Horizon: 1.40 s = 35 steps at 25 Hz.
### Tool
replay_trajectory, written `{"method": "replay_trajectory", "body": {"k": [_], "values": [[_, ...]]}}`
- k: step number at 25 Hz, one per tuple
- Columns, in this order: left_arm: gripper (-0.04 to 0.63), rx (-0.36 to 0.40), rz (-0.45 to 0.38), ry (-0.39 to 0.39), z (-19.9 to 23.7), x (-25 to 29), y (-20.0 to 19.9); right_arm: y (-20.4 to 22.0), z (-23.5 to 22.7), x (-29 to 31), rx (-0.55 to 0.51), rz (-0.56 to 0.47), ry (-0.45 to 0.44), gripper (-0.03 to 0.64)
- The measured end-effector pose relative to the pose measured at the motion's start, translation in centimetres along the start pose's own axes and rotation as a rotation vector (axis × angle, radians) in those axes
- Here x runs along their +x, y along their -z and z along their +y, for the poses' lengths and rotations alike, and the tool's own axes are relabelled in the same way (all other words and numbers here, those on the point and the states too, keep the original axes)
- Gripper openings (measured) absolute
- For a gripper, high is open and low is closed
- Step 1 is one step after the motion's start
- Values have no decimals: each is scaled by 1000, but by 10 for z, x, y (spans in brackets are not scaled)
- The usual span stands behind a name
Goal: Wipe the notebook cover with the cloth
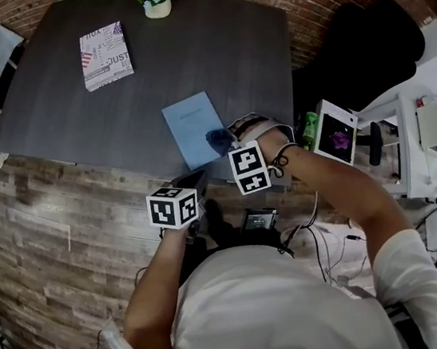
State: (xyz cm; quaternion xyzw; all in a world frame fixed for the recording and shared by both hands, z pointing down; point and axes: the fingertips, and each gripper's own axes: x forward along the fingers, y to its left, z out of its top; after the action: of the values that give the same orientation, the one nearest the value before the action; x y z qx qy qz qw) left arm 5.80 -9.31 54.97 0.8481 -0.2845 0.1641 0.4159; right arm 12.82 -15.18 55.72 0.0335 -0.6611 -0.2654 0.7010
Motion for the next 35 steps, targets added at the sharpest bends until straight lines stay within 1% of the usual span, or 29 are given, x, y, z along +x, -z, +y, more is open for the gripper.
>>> {"method": "replay_trajectory", "body": {"k": [7, 14, 16, 18, 20, 26, 31, 35], "values": [[9, -16, -57, 5, -1, -2, -19, 20, -41, 24, 8, 49, 70, 89], [11, -46, -83, -2, 10, -2, -33, 34, -77, 58, 12, 85, 82, 89], [16, -55, -84, -10, 17, -2, -35, 36, -88, 65, 7, 93, 83, 89], [46, -66, -77, -10, 21, -1, -36, 38, -98, 72, 3, 99, 85, 89], [62, -77, -72, -9, 23, 0, -35, 40, -107, 79, 2, 103, 92, 89], [67, -95, -61, -13, 30, 2, -31, 42, -139, 98, 24, 116, 119, 89], [67, -110, -49, -18, 35, 2, -26, 38, -132, 115, 21, 131, 76, 89], [67, -114, -43, -19, 38, 3, -24, 35, -121, 119, 9, 129, 77, 89]]}}
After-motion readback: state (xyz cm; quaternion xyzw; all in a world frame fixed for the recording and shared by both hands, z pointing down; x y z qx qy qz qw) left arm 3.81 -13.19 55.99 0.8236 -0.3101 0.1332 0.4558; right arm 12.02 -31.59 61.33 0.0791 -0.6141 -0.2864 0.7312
